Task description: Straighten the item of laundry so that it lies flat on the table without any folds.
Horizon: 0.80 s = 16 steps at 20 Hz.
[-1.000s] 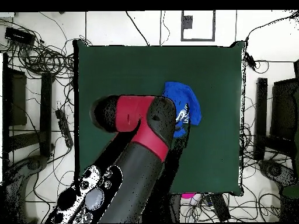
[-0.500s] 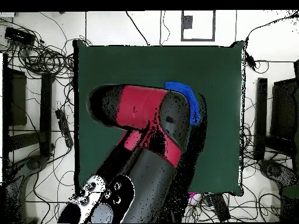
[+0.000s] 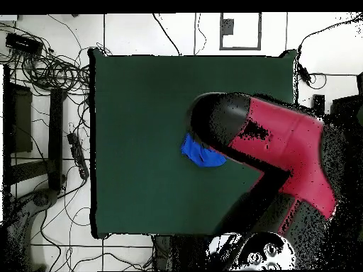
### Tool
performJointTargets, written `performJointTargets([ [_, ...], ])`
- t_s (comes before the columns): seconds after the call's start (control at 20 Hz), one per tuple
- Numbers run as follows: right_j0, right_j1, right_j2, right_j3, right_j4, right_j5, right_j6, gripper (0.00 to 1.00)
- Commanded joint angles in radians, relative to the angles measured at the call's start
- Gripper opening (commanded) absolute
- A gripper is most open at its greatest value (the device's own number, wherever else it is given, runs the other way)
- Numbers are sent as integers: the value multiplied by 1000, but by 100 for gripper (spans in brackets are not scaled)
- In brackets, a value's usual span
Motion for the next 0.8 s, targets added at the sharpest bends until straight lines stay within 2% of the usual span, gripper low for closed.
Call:
performJointTargets([
  [0.05, -6, 75, 244, 80, 30, -69, -93, 100],
  [0.5, -8, 153, 258, 73, 4, -190, 16, 100],
  [0.8, 12, 191, 236, 51, 15, -188, 88, 100],
])
